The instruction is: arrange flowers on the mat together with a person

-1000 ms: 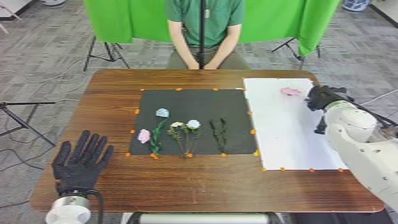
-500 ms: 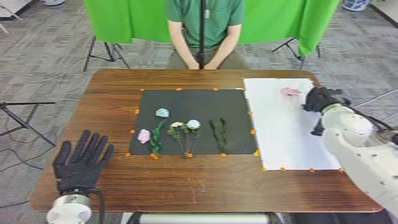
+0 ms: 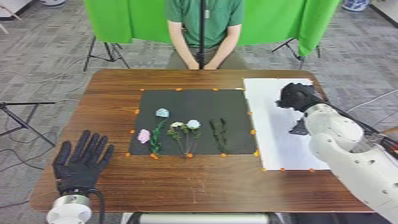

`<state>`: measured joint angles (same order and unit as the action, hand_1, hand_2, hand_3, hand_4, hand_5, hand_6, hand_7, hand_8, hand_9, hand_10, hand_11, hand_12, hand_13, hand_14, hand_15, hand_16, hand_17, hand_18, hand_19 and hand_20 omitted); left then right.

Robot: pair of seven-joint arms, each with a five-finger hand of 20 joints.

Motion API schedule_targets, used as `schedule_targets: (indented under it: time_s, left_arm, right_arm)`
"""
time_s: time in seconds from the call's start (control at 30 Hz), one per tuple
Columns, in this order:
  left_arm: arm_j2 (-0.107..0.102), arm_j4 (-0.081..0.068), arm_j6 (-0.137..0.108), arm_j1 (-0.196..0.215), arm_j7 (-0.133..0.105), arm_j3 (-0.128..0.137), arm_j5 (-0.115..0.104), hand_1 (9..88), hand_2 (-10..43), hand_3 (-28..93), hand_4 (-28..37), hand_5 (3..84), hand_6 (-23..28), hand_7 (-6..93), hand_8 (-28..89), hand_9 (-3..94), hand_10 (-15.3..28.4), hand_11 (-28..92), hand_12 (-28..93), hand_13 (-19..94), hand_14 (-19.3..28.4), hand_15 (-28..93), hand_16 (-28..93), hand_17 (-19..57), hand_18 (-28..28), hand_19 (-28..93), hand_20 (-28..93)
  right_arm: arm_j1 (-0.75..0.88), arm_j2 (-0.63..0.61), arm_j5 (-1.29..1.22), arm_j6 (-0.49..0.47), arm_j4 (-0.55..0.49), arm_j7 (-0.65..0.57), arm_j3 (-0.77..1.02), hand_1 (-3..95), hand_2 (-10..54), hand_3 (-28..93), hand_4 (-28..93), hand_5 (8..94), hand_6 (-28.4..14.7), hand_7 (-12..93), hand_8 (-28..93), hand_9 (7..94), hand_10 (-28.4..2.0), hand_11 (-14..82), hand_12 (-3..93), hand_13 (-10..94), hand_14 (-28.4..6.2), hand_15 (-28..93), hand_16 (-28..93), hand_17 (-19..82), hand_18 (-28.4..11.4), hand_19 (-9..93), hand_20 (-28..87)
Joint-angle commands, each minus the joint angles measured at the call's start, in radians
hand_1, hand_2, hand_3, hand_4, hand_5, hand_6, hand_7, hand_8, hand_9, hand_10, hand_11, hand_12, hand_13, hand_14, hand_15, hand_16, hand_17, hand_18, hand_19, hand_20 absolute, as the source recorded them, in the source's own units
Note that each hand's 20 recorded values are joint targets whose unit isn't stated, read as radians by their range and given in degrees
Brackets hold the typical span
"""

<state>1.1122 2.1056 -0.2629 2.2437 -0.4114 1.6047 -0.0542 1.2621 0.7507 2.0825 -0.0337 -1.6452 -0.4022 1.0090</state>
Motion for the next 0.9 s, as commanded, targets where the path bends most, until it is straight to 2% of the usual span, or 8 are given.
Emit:
schedule_targets:
  time_s: [0.03,0.17,0.27,0.37,0.47,0.53,0.63,0.9]
  left_arm:
    - [0.007,-0.009,-0.028,0.01,0.007,-0.006,-0.011,24.7,13.1,76,-28.3,42.8,8.2,15.9,-12,37.2,13.8,23,5,28,14.2,27,-9,-7.6,16.2,41,10]
    - [0.009,-0.011,-0.023,0.009,0.017,-0.009,-0.01,24.8,13.3,76,-28.3,42.9,8.2,15.9,-12,37.3,14.0,23,5,28,14.2,27,-9,-7.6,16.2,41,10]
    - [0.009,-0.009,-0.031,0.013,0.022,-0.007,-0.012,24.7,13.3,76,-28.3,42.8,8.2,15.8,-12,37.3,13.9,23,5,28,14.2,27,-9,-7.6,16.3,41,10]
    - [0.003,-0.006,-0.03,0.011,0.007,-0.007,-0.068,24.7,13.3,76,-28.3,42.7,8.2,15.7,-12,37.3,13.9,23,5,28,14.3,27,-9,-7.6,16.3,41,10]
    - [0.0,-0.007,-0.038,0.008,0.003,-0.005,-0.053,24.7,13.8,75,-28.3,42.6,8.1,15.7,-12,37.3,13.9,23,5,28,14.3,27,-9,-7.6,16.3,41,10]
    - [-0.001,-0.005,-0.037,0.011,0.0,0.001,-0.064,24.0,15.0,74,-28.3,42.7,8.1,15.7,-12,37.4,13.9,23,5,28,14.3,27,-9,-7.6,16.3,41,10]
    - [-0.001,-0.004,-0.045,0.014,-0.002,0.004,-0.06,23.6,15.9,73,-28.3,42.8,8.2,15.7,-12,37.4,13.9,23,5,28,14.3,27,-9,-7.5,16.2,41,10]
    - [0.002,-0.01,-0.044,0.004,0.015,0.002,-0.05,22.9,15.7,74,-28.3,43.0,8.2,15.7,-12,37.7,14.0,23,5,29,14.4,28,-9,-7.4,16.2,41,10]
  right_arm:
    - [-0.158,0.113,0.107,-0.011,-0.066,0.113,-0.2,55.2,-0.5,65,-28,63.2,3.3,46,-8,74.1,-8.4,13.7,29.9,53,-9.9,20,24,9,-17.9,40,10]
    - [-0.184,0.135,0.186,0.002,-0.051,0.15,-0.277,56.7,-0.5,63,-28,63.5,3.0,45,-8,74.1,-8.2,13.2,30.3,53,-10.0,20,23,10,-17.8,44,12]
    - [-0.2,0.131,0.22,0.018,-0.031,0.161,-0.33,56.9,-0.6,63,-28,63.5,3.0,45,-8,74.2,-8.2,12.8,30.4,53,-10.0,21,23,10,-17.9,46,13]
    - [-0.22,0.123,0.287,0.04,-0.003,0.174,-0.377,56.7,-0.7,64,-28,63.8,3.0,45,-8,74.2,-8.1,12.8,30.4,53,-10.0,21,23,11,-18.0,46,14]
    - [-0.221,0.115,0.311,0.068,0.009,0.164,-0.399,56.5,-1.0,64,-28,64.1,3.2,45,-8,74.3,-8.2,12.7,30.4,53,-9.9,21,23,11,-18.2,47,14]
    - [-0.216,0.114,0.304,0.062,0.008,0.16,-0.397,55.9,-1.2,65,-28,64.1,3.2,45,-8,74.3,-8.3,12.8,30.2,53,-10.0,22,23,11,-18.3,47,14]
    - [-0.215,0.115,0.306,0.084,0.01,0.155,-0.405,55.6,-1.2,66,-28,64.1,3.1,45,-9,74.3,-8.2,12.8,29.7,53,-10.0,22,22,11,-18.3,48,15]
    - [-0.193,0.112,0.308,0.091,0.0,0.154,-0.399,55.5,-2.3,67,-28,61.9,2.6,40,-11,70.3,-8.6,13.5,24.3,52,-10.3,23,21,10,-18.7,49,15]
